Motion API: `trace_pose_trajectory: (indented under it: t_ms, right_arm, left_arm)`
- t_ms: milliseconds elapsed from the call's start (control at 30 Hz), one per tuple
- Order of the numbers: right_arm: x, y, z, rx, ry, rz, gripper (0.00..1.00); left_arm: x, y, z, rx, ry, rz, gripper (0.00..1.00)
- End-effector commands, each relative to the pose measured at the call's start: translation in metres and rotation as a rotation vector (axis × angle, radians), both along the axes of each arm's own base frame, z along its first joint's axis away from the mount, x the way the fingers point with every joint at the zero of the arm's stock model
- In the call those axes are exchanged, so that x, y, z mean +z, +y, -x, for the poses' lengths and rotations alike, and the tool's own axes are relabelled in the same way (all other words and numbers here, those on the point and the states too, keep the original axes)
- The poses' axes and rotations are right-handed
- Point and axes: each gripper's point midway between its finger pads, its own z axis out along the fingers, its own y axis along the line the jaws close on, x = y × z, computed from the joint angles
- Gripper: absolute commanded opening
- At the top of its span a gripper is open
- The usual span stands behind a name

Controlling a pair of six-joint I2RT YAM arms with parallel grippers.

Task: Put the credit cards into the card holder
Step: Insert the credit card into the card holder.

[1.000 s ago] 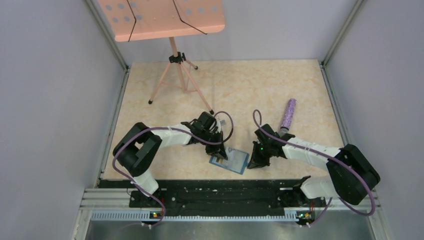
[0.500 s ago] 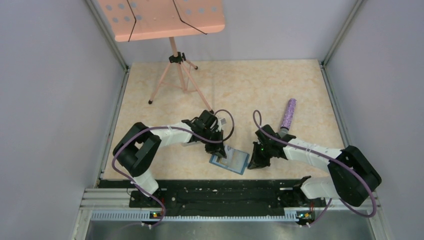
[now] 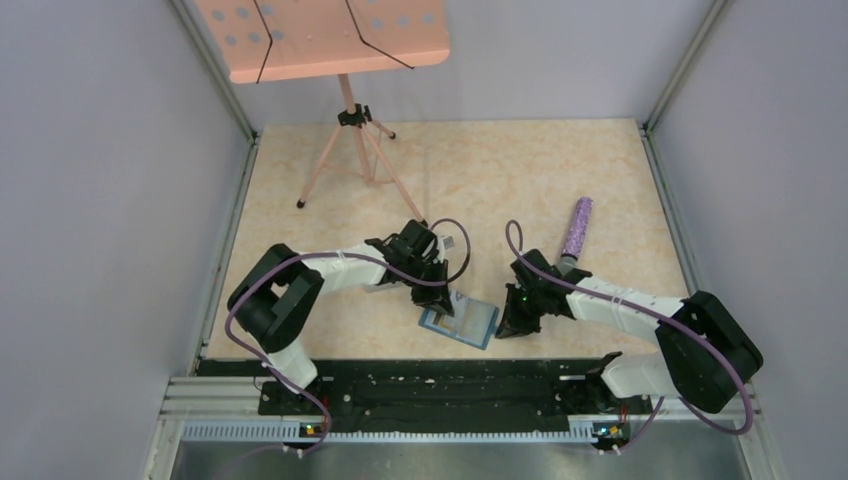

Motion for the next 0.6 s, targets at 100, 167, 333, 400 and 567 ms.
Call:
trace_pose_trajectory:
  t_ms: [100,167,333,400,567]
  right_arm:
    - [0.000,0.002,0.000,0.024,-0.018,-0.003,0.00]
    - [0.000,0.002,0.000,0.025,-0.017,-0.002,0.00]
    - [0.000,0.003,-0.001,0.028,-0.015,-0.001,0.00]
    - [0.000,0.003,-0.001,0.030,-0.015,0.000,0.00]
    - [0.000,0.003,-0.001,0.031,-0.015,0.000,0.00]
  left_arm:
    - [-0.006,-0.008,0.005,-0.033,0.023,0.013,0.00]
    - [-0.006,-0.009,0.009,-0.044,0.038,0.021,0.00]
    - [-0.007,-0.010,0.014,-0.050,0.055,0.039,0.00]
    - [-0.007,-0.011,0.016,-0.053,0.070,0.051,0.00]
    - [-0.007,-0.011,0.018,-0.058,0.078,0.057,0.00]
